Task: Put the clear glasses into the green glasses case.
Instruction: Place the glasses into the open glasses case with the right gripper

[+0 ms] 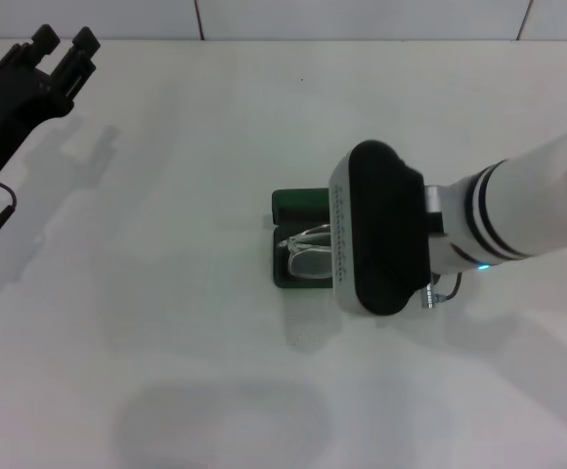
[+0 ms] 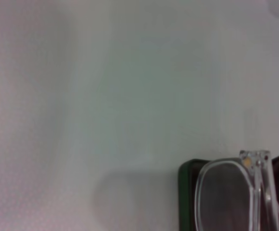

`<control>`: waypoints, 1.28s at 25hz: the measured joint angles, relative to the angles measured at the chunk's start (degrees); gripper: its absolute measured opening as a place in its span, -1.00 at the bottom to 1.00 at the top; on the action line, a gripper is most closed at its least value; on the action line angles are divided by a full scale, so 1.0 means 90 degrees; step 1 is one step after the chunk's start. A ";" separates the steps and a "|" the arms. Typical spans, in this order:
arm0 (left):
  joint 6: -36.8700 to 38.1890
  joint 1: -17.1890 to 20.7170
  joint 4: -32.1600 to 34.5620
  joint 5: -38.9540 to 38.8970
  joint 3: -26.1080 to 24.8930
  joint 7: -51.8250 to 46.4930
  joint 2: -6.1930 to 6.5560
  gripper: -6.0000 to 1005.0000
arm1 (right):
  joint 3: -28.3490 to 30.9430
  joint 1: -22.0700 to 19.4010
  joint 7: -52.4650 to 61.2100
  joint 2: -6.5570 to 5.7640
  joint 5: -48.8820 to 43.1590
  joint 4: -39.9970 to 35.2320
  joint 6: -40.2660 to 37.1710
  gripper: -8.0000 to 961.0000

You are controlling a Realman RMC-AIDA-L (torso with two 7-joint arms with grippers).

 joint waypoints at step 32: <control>-0.0164 -0.0011 -0.0016 0.0040 0.0043 -0.0011 -0.0007 0.19 | -0.0669 -0.0570 0.0251 0.0000 -0.0856 0.0034 0.1259 -0.97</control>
